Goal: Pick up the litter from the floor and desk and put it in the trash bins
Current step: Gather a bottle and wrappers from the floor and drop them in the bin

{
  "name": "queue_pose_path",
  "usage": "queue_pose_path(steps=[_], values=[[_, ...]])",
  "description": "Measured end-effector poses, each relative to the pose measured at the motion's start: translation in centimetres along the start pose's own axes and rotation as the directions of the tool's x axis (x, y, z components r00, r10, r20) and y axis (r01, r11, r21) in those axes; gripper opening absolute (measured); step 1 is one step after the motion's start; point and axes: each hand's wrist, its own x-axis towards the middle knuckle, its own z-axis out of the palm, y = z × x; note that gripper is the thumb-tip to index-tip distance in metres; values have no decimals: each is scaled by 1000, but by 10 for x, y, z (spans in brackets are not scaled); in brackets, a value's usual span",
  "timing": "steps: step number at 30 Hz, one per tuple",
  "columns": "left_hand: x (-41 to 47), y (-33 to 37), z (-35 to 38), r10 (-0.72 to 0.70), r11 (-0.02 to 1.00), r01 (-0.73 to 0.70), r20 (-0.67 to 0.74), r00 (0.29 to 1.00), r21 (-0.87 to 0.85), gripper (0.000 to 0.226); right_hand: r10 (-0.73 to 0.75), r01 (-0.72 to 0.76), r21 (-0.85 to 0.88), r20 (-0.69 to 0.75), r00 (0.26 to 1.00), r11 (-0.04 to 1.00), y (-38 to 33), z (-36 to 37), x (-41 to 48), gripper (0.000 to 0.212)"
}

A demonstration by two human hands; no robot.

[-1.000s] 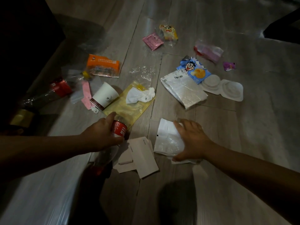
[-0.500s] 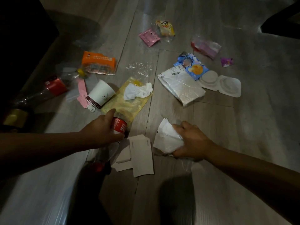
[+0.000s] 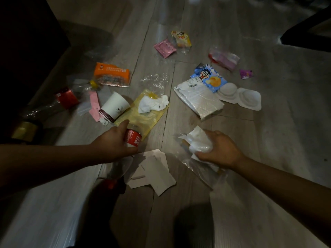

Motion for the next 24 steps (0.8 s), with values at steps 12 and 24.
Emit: queue_pose_path(steps=[12, 24], values=[[-4, 27, -42, 73, 963, -107, -143, 987, -248, 86, 78, -49, 143, -205, 976, 988, -38, -57, 10, 60], [-21, 144, -222, 37, 951, -115, -266, 963, -287, 100, 140, -61, 263, -292, 946, 963, -157, -240, 26, 52]])
